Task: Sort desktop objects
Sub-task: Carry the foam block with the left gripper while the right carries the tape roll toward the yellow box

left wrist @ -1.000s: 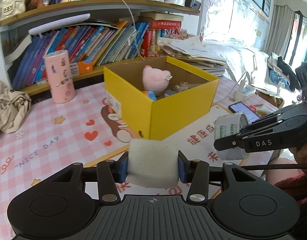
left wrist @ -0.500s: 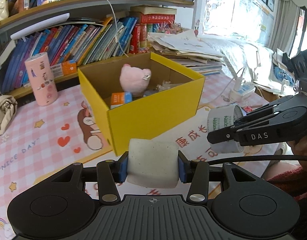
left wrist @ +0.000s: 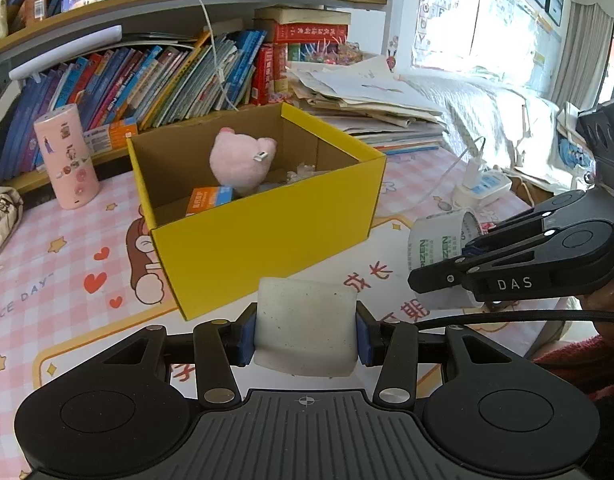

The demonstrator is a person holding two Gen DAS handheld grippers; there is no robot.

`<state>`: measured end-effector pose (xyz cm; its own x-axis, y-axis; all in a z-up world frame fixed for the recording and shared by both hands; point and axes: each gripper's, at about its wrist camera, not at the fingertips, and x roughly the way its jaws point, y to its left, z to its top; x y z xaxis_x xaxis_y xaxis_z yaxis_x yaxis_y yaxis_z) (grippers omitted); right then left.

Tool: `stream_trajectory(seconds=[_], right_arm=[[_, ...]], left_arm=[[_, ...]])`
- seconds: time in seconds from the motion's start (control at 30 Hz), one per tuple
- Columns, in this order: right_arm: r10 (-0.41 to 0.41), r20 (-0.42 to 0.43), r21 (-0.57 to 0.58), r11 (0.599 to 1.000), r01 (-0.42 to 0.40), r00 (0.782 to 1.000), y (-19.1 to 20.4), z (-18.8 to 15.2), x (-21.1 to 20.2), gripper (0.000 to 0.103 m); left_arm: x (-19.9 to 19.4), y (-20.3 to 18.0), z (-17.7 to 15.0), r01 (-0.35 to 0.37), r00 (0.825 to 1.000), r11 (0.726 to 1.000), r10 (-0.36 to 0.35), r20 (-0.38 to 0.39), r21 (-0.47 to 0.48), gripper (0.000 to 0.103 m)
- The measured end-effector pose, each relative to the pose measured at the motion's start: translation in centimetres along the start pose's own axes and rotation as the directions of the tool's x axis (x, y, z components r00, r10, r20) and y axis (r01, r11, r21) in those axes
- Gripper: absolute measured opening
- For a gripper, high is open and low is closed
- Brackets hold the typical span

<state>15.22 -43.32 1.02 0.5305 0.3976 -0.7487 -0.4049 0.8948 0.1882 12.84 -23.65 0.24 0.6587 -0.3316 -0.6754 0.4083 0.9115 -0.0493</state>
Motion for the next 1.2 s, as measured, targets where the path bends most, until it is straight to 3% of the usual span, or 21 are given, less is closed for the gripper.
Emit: stream_trajectory(seconds=[0.23,0.4,0.8,0.93,1.2], right_arm=[[-0.004,0.040,-0.009,1.000,0.004,0.999,-1.0,0.3,-0.7,0.007],[-0.016,0.122,-0.022,1.000,0.018,0.992,-1.6,1.3,-1.6,0.007],[0.031,0.353,-0.153,0.988,0.025,0.935,-2.1,8.7,-2.8,0.007],[0.072,0.361,-0.194,0.981,0.000,0.930,-1.9,11.2,-1.2,0.007],[0.139,0.273,-0.244,0.967,-0.071,0.952,-1.6,14.1,4.2,0.007]], left_arm=[[0.1,-0.7,0.9,-0.012,1.000,1.000,0.012,0.021,0.005,0.045],[-0.3,-0.5,2.2,-0.019,0.997,1.000,0.019,0.075,0.000,0.045],[0.2,0.9,7.6,-0.092,0.979,0.995,0.082,0.184,0.045,0.045],[1.3,2.2,9.0,-0.129,0.974,0.991,0.121,0.194,0.029,0.045],[4.6,4.7,10.0,-0.172,0.975,0.985,0.171,0.143,-0.004,0.045]])
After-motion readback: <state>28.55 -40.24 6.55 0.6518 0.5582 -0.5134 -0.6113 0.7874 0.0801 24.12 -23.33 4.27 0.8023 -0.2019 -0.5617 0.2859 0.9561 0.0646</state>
